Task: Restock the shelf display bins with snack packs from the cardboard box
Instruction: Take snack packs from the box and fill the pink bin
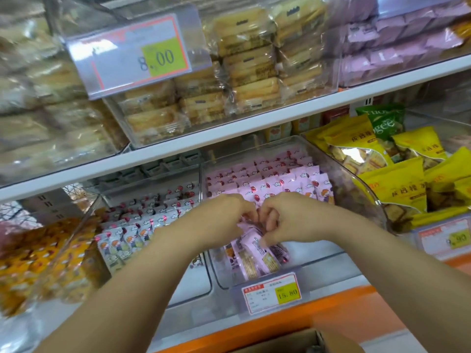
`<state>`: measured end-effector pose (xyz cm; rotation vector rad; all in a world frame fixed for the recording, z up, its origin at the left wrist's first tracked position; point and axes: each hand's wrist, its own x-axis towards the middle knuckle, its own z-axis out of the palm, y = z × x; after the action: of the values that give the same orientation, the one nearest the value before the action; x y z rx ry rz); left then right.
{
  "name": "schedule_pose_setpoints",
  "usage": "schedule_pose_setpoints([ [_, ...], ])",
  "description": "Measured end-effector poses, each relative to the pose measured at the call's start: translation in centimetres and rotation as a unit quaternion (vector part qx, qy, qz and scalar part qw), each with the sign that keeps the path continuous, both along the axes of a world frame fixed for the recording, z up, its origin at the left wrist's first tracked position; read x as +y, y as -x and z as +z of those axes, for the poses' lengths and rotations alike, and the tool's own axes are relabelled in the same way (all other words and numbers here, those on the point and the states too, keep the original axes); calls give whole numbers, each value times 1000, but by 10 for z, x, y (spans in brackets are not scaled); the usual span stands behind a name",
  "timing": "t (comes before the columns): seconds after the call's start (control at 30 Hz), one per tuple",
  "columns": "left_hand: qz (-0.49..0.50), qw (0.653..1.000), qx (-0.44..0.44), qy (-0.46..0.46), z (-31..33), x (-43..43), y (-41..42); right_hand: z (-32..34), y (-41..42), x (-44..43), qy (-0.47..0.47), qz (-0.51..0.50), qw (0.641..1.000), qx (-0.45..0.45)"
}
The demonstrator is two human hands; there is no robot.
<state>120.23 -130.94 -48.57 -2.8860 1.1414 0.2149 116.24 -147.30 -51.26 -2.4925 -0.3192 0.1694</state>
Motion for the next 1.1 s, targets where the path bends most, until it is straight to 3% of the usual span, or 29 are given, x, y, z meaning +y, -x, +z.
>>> schedule_pose_setpoints([
  [0.2, 9, 999, -20, -39, -10, 0, -3, -12, 6, 19, 70, -24, 997, -23],
  [0.4, -6, 1000, -1, -15, -6, -2, -5, 12, 11, -12, 8, -31, 999, 14],
  [0.5, -8, 999, 14, 37, 1, -9, -2, 25, 20, -40, -100, -31, 993, 53],
  [0.63, 40, 981, 91, 168, 6, -21, 2, 27, 36, -67, -174, -55, 980, 74],
  [0.73, 51, 961, 131, 239, 8, -28, 5, 29, 51, -82, -154, -63, 985, 42],
  [0.9, 71, 949, 143, 273, 8, -35, 13, 32, 64, -92, -111, -114, 984, -81],
  [0.97, 122, 915, 153, 353, 5, -37, 16, 31, 64, -96, -129, -163, 968, -138],
  [1.0, 158, 878, 178, 415, 4, -38, 18, 29, 64, -98, -165, -198, 953, -160],
  [1.1, 248, 722, 294, 575, 2, -44, 26, 22, 65, -97, -324, -285, 883, -185],
])
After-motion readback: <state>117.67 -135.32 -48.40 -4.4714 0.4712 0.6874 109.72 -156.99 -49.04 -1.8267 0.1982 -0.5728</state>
